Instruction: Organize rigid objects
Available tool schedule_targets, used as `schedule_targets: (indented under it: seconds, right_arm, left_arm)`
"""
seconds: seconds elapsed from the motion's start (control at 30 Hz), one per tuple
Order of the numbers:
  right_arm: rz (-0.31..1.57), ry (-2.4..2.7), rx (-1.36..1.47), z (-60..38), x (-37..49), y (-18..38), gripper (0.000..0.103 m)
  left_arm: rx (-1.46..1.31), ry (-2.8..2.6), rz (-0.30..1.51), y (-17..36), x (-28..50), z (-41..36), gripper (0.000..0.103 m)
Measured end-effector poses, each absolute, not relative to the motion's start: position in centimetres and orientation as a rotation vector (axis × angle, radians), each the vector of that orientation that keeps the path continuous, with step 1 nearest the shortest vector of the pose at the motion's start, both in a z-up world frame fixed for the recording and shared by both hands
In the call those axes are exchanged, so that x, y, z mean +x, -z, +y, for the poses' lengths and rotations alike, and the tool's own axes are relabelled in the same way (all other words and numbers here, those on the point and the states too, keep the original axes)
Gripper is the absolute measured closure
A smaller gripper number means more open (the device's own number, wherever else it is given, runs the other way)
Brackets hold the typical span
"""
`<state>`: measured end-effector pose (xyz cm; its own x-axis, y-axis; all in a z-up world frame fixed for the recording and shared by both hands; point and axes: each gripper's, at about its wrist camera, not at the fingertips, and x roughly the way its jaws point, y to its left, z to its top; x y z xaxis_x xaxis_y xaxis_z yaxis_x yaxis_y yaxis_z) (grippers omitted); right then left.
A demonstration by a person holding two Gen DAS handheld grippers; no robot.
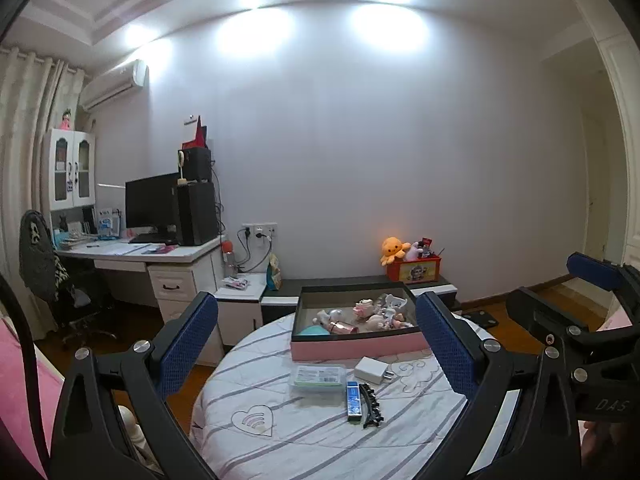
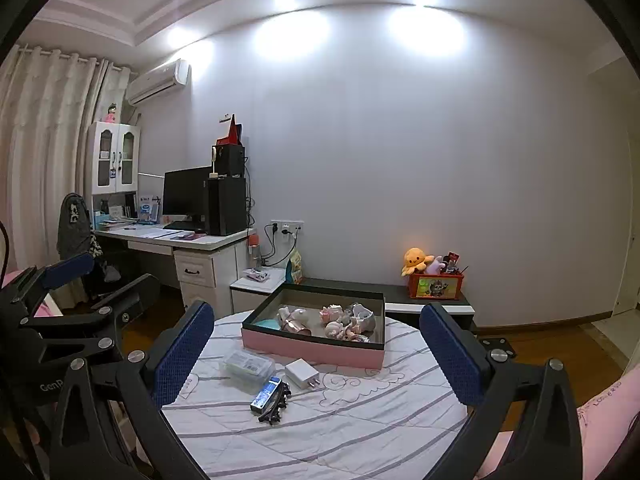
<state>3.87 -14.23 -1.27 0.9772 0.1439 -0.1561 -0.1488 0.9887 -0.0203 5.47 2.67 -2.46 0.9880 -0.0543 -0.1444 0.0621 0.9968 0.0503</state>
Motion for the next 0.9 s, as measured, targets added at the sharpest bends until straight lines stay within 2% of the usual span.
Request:
schedule_targets:
  seconds: [0.9]
  right_arm:
    - [0.161, -0.155, -0.014, -14.77, 3.48, 1.71, 0.0]
  left_arm:
    - [0.056, 0.057, 0.148, 2.42, 5.07, 2.38, 0.003]
